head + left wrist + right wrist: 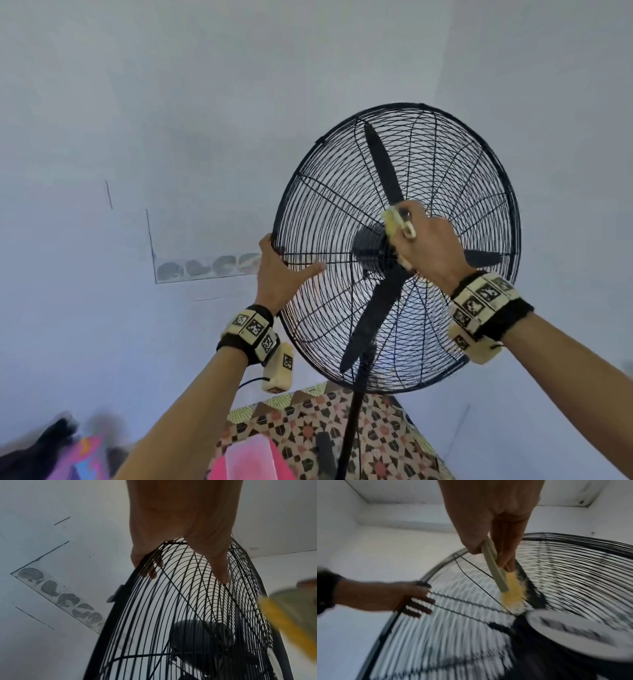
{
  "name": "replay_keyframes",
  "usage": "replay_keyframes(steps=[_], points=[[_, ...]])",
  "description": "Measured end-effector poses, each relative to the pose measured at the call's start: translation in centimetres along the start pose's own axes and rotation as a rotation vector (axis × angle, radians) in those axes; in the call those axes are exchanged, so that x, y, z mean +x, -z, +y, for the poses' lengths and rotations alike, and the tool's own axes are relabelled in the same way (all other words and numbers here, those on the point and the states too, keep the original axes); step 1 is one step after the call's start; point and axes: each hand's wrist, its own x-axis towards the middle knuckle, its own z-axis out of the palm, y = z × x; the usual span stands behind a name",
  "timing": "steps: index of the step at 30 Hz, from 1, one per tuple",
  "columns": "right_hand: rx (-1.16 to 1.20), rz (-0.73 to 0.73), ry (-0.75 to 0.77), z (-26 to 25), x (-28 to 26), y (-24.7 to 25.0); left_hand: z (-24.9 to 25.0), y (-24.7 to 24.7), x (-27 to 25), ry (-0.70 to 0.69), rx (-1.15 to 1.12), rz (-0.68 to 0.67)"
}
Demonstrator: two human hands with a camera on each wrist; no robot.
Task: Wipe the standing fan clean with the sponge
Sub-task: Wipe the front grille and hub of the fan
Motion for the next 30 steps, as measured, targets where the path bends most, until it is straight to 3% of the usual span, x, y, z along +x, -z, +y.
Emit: replay_keyframes(steps=[3, 7, 11, 14, 15, 18, 19, 21, 24, 26, 30], points=[[0.039, 0.063, 0.262, -5.2, 3.3, 0.1, -0.9, 0.1, 0.1, -0.013, -0.029, 0.007], [-0.064, 0.142, 0.502, -10.6, 9.0, -0.5, -2.0, 0.5, 0.1, -0.003, -0.078, -0.055], [-0.219, 0.093, 0.535, -14.0, 12.7, -2.4, -3.1, 1.0, -0.4, 0.044, -0.135, -0.114], [-0.348, 0.06, 0.586, -14.3, 11.1, -5.2, -3.6, 0.9, -0.8, 0.08, -0.157, -0.109], [-0.396, -0.015, 0.656, -14.5, 9.8, -6.3, -3.8, 0.8, -0.7, 0.09, -0.165, -0.107], [-0.387, -0.418, 0.849, -15.6, 4.9, -8.3, -4.6, 0.5, -0.1, 0.1, -0.094, -0.09], [-0.354, -0.451, 0.865, -15.8, 4.2, -8.4, -4.7, 0.4, 0.0, 0.094, -0.078, -0.092], [-0.283, -0.307, 0.793, -16.0, 5.4, -7.4, -4.6, 0.6, -0.2, 0.099, -0.121, -0.115], [-0.186, 0.084, 0.566, -14.2, 9.5, -5.2, -4.5, 0.9, -0.5, 0.086, -0.182, -0.131], [-0.13, 0.166, 0.583, -12.9, 10.0, -5.8, -4.4, 0.8, -0.6, 0.062, -0.179, -0.133], [-0.165, -0.222, 1.012, -12.7, 4.1, -9.6, -4.6, 0.6, -0.1, 0.049, -0.172, -0.145]])
